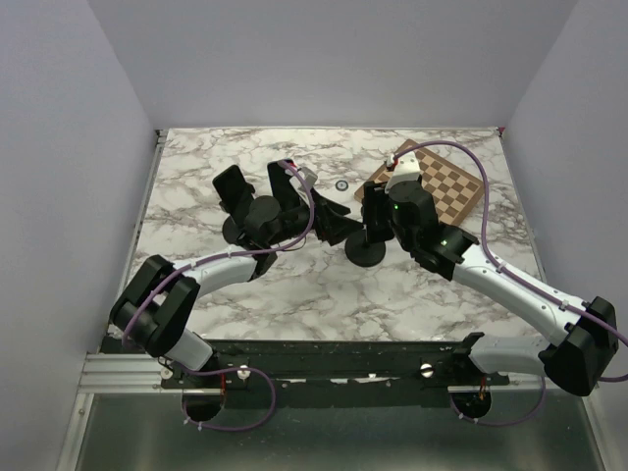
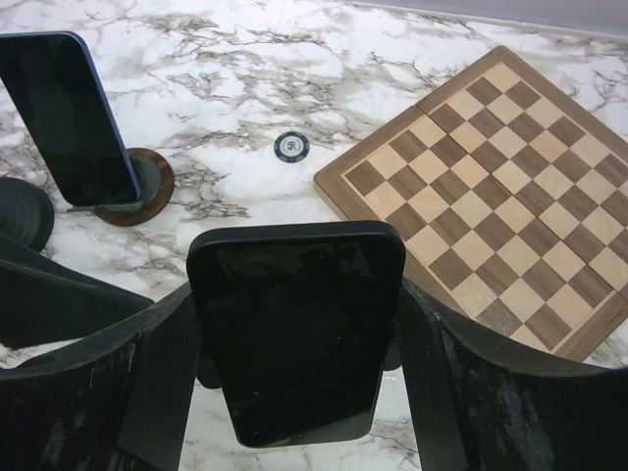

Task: Remove the phone from the phone stand

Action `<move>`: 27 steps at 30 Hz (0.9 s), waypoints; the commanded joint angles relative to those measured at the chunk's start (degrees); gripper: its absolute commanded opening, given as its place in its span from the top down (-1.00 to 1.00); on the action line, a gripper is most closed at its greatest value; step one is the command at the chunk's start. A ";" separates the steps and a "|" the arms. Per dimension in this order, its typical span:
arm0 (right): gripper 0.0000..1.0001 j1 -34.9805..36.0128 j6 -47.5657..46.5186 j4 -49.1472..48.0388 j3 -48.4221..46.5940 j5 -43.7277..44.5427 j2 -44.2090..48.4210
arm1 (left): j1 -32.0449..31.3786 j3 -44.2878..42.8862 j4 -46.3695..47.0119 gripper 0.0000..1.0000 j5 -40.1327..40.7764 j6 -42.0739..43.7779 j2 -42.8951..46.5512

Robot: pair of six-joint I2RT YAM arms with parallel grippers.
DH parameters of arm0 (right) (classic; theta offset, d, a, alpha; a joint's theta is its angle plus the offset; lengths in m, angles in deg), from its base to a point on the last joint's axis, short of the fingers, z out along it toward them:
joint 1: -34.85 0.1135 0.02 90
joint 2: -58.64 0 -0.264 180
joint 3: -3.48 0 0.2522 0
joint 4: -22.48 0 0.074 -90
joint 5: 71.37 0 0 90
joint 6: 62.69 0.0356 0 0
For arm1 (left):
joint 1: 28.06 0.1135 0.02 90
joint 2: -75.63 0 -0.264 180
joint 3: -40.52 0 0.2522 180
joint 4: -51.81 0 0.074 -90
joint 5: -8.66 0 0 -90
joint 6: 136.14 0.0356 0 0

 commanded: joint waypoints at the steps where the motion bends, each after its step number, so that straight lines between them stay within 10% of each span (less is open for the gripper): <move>1: 0.99 0.41 4.44 3.13 -0.67 -3.52 0.08 | -1.41 -3.28 2.57 -0.47 0.84 -0.13 -4.67; 23: 0.99 0.43 2.77 1.77 -0.58 -3.42 -1.52 | -1.68 -10.94 -0.51 0.27 1.61 -0.94 -11.92; 25: 0.99 0.48 2.21 0.67 0.19 -2.36 -1.44 | -1.71 -11.36 -2.35 0.43 1.66 -0.64 -11.89; 27: 0.99 0.86 0.88 -0.21 0.85 -0.38 -1.57 | -1.73 -10.95 -3.56 1.00 2.15 0.12 -11.42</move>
